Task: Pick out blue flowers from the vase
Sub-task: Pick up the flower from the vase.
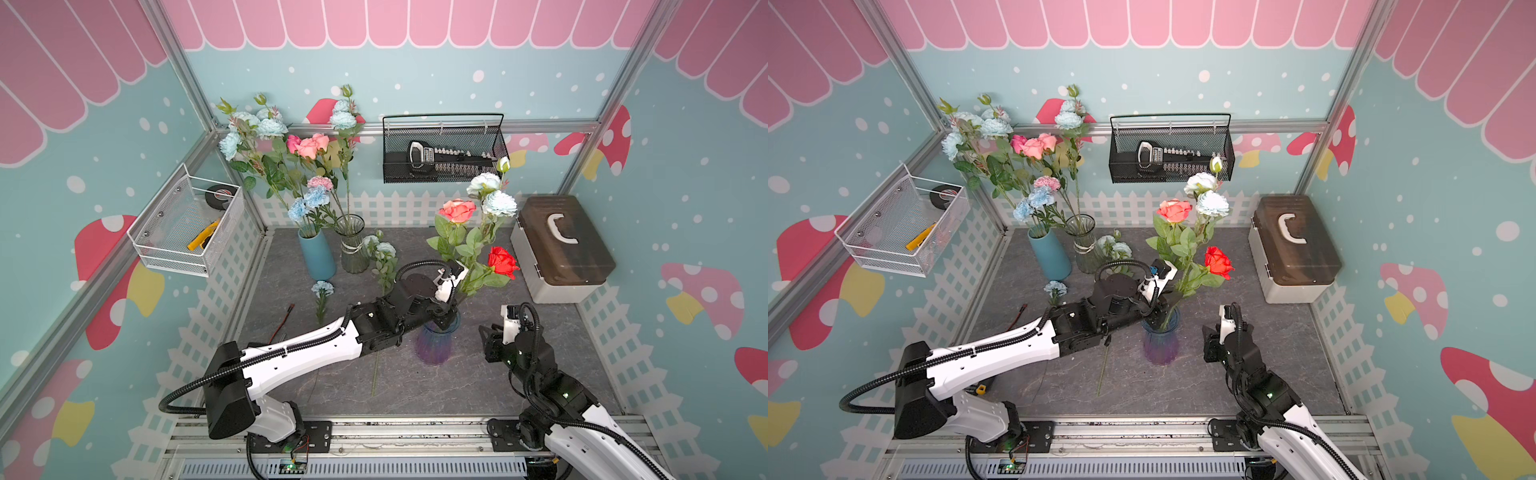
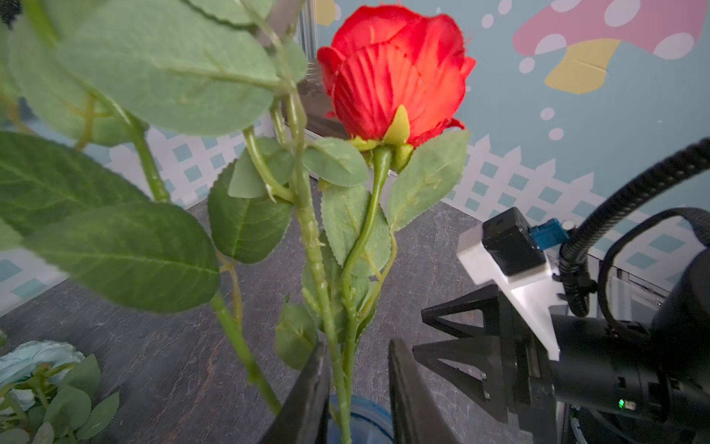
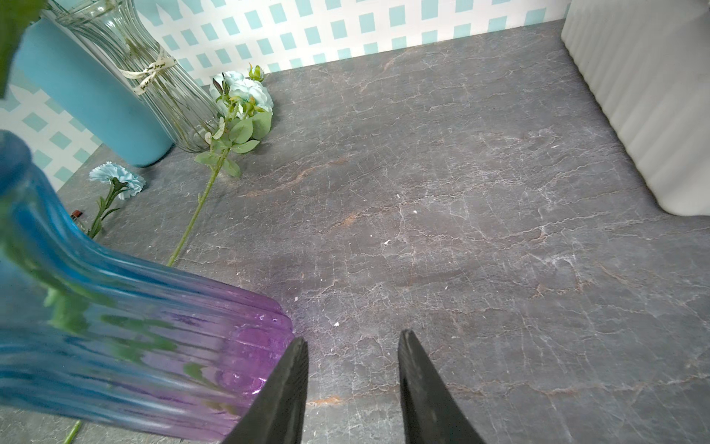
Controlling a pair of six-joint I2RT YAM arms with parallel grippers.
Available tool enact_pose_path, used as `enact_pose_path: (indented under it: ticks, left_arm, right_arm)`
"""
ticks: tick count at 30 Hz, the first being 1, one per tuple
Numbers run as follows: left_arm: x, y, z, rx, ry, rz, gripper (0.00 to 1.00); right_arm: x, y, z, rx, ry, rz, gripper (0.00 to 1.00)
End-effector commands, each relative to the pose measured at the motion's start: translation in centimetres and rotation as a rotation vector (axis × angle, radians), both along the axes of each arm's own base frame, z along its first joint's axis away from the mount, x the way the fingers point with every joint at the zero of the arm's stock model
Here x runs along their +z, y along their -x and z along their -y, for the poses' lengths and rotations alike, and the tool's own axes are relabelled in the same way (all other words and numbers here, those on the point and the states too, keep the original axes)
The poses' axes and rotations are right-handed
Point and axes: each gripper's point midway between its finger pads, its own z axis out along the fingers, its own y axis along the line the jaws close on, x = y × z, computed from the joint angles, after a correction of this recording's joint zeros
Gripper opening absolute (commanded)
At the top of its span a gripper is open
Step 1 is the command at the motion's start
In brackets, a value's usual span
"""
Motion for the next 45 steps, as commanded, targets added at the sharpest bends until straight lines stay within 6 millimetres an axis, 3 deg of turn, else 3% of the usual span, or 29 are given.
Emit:
enact_pose_path:
  ticks: [1, 10, 19, 31, 37, 45]
  left_arm:
    - [0.0, -0.8, 0.4, 0.018, -0.015, 0.001, 0.28]
    - [-1.5, -2.0, 1.1, 0.052, -0.057, -0.01, 0.28]
    - [-0.9, -2.2, 0.5, 0.081, -0.049, 0.006, 0.27]
    - [-0.8, -2.1, 0.7, 0.073, -0.041, 0.002, 0.04]
    - [0.5, -1.7, 0.0, 0.074, -0.009, 0.016, 0.0]
    - [4.7, -0.3, -1.6, 0.052, 0.108, 0.059, 0.0]
  right_arm:
    - [-0.2, -0.1, 0.1, -0.003, -0.001, 0.005, 0.38]
    - [-0.2, -0.1, 0.0, 0.003, -0.002, 0.005, 0.38]
    - [-0.2, -0.2, -0.1, 0.008, -0.002, 0.006, 0.38]
    - [-0.2, -0.2, -0.2, 0.012, -0.004, 0.005, 0.38]
    - [-0.2, -0.2, -0.2, 0.011, -0.004, 0.007, 0.38]
    - [-0.1, -0.1, -0.3, 0.021, -0.008, 0.012, 0.39]
